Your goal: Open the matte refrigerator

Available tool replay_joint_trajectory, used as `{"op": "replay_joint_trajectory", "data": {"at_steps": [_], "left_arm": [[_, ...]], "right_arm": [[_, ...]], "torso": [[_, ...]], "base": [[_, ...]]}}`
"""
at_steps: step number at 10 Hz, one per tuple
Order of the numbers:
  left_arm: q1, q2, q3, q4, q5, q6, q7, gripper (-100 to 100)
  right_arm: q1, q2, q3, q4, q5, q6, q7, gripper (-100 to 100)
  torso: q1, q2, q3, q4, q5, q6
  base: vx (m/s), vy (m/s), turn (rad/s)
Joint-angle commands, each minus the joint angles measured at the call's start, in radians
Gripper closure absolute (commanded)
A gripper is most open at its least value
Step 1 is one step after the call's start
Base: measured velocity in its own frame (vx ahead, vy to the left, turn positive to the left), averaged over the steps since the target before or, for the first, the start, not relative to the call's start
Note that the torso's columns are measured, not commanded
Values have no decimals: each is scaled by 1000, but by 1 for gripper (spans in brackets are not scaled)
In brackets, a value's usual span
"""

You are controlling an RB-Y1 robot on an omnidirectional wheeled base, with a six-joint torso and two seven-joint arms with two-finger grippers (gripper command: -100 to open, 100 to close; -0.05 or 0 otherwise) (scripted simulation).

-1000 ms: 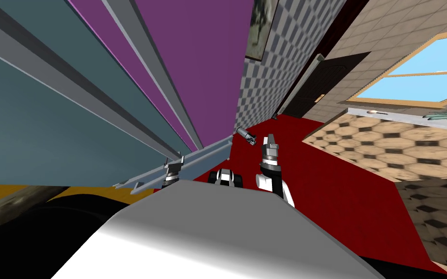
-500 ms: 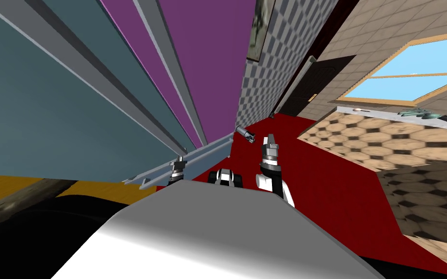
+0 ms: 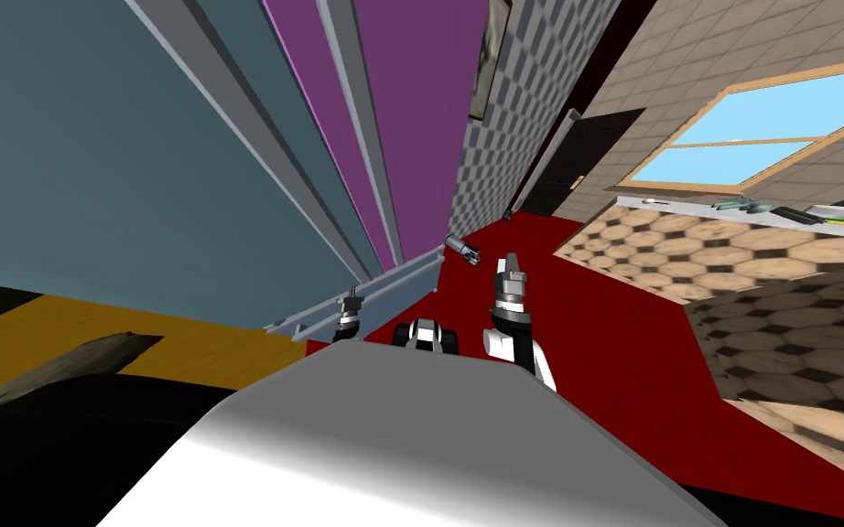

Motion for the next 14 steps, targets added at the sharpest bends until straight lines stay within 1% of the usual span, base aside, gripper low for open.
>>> {"op": "replay_joint_trajectory", "data": {"at_steps": [1,2,3,4,5,6,7,8,9,10,11,12,13,14], "left_arm": [[-73,-52,3,52,-29,27,-35,100],[-109,-61,3,79,-29,27,-35,100],[-138,-61,3,79,-29,27,-35,100],[-170,-107,6,127,-54,48,-64,100],[-213,-113,6,144,-54,48,-64,100],[-230,-113,6,144,-54,48,-64,100],[-265,-160,10,192,-80,70,-92,100],[-294,-165,10,210,-80,70,-92,100],[-321,-165,10,210,-80,70,-92,100],[-355,-213,13,252,-105,92,-121,100],[-383,-217,13,275,-105,92,-121,100],[-412,-217,13,275,-105,92,-121,100],[-442,-267,16,319,-130,113,-149,100],[-484,-269,16,341,-130,113,-149,100]], "right_arm": [[0,0,0,0,0,0,0,0],[0,0,0,0,0,0,0,0],[0,0,0,0,0,0,0,0],[0,0,0,0,0,0,0,0],[0,0,0,0,0,0,0,0],[0,0,0,0,0,0,0,0],[0,0,0,0,0,0,0,0],[0,0,0,0,0,0,0,0],[0,0,0,0,0,0,0,0],[0,0,0,0,0,0,0,0],[0,0,0,0,0,0,0,0],[0,0,0,0,0,0,0,0],[0,0,0,0,0,0,0,0],[0,0,0,0,0,0,0,0]], "torso": [[-5,-5,-2,-1,-1,0],[-4,-2,-1,-1,-1,1],[-2,-1,0,0,-1,0],[-3,-5,-3,-1,-1,0],[-1,0,-1,0,0,1],[1,0,0,0,0,0],[-2,-5,-3,-1,0,0],[-1,-1,-1,-1,0,1],[-1,0,0,0,0,0],[-4,-5,-2,-1,-1,0],[-2,-2,-1,-1,-1,1],[0,0,0,0,0,0],[-2,-4,-2,-1,-1,0],[-3,-1,-1,-1,-1,1]], "base": [[-175,88,-111],[-207,105,-114],[-114,67,-19],[-202,98,-155],[-207,129,-101],[-108,94,7],[-192,126,-117],[-223,129,-106],[-130,65,-15],[-183,97,-164],[-229,127,-96],[-146,79,17],[-217,81,-137],[-222,95,-111]]}}
